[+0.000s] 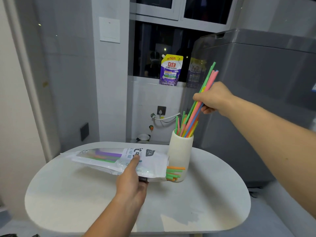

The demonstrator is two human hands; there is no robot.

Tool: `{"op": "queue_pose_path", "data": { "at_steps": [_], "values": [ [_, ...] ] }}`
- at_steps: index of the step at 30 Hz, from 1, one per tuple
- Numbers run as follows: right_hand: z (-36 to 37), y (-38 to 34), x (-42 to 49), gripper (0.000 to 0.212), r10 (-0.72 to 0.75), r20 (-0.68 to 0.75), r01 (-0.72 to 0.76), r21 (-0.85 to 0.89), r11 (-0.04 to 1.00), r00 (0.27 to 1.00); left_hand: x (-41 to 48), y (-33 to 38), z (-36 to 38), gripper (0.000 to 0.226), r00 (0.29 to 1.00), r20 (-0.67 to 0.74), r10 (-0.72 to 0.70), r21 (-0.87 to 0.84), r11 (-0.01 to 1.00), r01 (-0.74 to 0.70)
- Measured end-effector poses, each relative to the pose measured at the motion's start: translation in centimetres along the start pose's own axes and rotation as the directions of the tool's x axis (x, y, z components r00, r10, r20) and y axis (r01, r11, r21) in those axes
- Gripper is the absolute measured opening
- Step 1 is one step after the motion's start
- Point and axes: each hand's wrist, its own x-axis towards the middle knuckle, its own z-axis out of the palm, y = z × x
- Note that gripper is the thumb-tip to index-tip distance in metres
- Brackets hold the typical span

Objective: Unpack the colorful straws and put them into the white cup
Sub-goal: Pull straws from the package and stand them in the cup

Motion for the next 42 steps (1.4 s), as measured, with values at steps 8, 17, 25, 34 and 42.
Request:
{"op": "queue_pose_path", "data": {
  "at_steps": [8,17,25,34,42],
  "values": [
    [2.5,1.6,0.3,0.031,0.014,0.043,-0.008,-0.131,0.991,0.999,-0.2,0.1,0.1,0.039,1.0,0.005,-0.002,0.012,1.0,0.002],
    [3.6,2.4,-0.3,0.054,-0.052,0.083,0.056,-0.046,0.997,0.995,-0.2,0.0,0.2,0.04,1.0,0.002,0.0,0.007,1.0,0.0],
    [3.8,2.2,-1.1,0.065,-0.197,-0.066,0.2,0.042,0.979,0.978,-0.4,0.0,0.2,0.04,1.0,-0.004,0.002,0.016,1.0,-0.002],
    [4.4,1.0,-0.8,0.063,-0.515,0.046,0.517,-0.041,0.855,0.856,-0.8,0.2,0.4,0.037,1.0,-0.007,0.007,0.018,1.0,-0.007],
    [5.5,0.6,0.0,0.032,-0.528,0.148,0.544,-0.353,0.762,0.836,-0.6,0.1,0.3,0.04,1.0,-0.004,0.009,0.029,1.0,-0.009]
  ]
}}
